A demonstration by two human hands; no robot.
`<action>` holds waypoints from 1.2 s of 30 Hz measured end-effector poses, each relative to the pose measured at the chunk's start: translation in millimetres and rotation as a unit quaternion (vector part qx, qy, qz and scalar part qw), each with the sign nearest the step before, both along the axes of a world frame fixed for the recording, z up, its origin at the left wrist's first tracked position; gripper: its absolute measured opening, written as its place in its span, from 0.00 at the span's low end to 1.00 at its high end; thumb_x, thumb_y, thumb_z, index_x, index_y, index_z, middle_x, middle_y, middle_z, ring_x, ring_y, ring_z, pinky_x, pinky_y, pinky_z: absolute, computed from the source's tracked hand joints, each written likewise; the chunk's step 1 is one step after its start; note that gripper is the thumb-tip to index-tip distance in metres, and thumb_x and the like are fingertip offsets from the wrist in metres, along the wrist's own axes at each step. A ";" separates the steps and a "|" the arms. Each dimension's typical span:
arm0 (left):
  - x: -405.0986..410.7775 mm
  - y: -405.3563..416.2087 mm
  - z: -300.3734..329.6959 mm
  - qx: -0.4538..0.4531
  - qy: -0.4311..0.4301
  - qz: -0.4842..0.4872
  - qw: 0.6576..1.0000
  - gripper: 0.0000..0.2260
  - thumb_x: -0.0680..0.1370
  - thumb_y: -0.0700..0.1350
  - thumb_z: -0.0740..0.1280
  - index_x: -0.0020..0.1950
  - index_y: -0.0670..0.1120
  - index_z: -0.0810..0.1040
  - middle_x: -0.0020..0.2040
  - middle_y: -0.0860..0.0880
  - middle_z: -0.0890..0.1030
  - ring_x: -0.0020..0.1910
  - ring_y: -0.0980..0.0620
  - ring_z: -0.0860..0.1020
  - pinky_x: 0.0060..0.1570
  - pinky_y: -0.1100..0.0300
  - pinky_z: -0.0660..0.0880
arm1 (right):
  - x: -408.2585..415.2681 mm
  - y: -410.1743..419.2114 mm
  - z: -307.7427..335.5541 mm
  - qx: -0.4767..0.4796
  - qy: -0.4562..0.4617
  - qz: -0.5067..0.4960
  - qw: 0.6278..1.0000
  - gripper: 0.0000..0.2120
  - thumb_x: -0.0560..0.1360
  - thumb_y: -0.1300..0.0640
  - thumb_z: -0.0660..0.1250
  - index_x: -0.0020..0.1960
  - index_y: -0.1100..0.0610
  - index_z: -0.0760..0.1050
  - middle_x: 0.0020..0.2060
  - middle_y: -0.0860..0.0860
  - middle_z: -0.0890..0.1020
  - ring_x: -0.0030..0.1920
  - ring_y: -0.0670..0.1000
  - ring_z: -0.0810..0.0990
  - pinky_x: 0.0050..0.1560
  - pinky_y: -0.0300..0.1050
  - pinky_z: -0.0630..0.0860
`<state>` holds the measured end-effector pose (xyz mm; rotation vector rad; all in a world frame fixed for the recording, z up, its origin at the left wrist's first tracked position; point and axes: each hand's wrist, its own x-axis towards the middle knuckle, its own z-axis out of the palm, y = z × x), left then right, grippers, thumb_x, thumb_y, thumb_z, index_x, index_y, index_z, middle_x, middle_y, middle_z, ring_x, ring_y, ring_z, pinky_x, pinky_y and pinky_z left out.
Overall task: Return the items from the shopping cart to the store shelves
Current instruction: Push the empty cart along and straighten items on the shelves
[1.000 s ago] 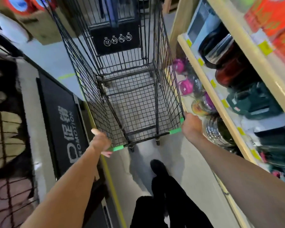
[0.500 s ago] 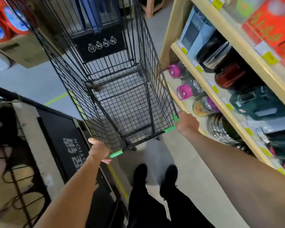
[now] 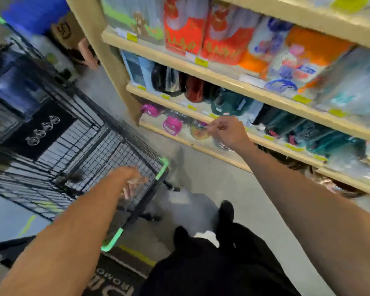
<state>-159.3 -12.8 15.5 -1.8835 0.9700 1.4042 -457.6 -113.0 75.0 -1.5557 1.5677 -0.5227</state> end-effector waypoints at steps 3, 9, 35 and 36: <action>-94.7 -84.7 17.3 -0.162 0.095 0.000 0.982 0.17 0.83 0.51 0.60 0.41 0.40 0.76 0.34 0.45 0.81 0.33 0.48 0.76 0.31 0.62 0.70 | -52.9 1.3 16.4 -0.053 -0.065 -0.097 0.992 0.14 0.74 0.57 0.72 0.31 0.46 0.79 0.31 0.52 0.82 0.38 0.52 0.83 0.42 0.48 0.76; -295.0 -153.7 69.9 -0.335 0.311 0.082 0.886 0.13 0.78 0.50 0.67 0.35 0.47 0.75 0.36 0.41 0.80 0.33 0.47 0.76 0.37 0.57 0.70 | -167.1 3.8 31.7 -0.034 -0.228 -0.338 0.912 0.07 0.76 0.57 0.70 0.40 0.56 0.82 0.34 0.55 0.84 0.36 0.52 0.82 0.47 0.53 0.79; -549.4 -281.3 60.5 -0.521 0.221 -0.051 0.823 0.25 0.65 0.56 0.78 0.55 0.42 0.81 0.50 0.48 0.84 0.49 0.47 0.82 0.52 0.50 0.79 | -392.9 -68.2 5.4 -0.019 -0.149 -0.372 0.916 0.22 0.75 0.63 0.70 0.64 0.54 0.64 0.57 0.53 0.73 0.48 0.55 0.75 0.55 0.62 0.77; -547.4 -284.9 61.6 -0.523 0.220 -0.051 0.822 0.24 0.65 0.54 0.79 0.53 0.40 0.82 0.49 0.45 0.85 0.48 0.45 0.83 0.51 0.48 0.79 | -391.8 -70.7 3.5 -0.026 -0.152 -0.372 0.915 0.23 0.74 0.64 0.71 0.62 0.52 0.64 0.58 0.52 0.71 0.49 0.55 0.76 0.57 0.63 0.78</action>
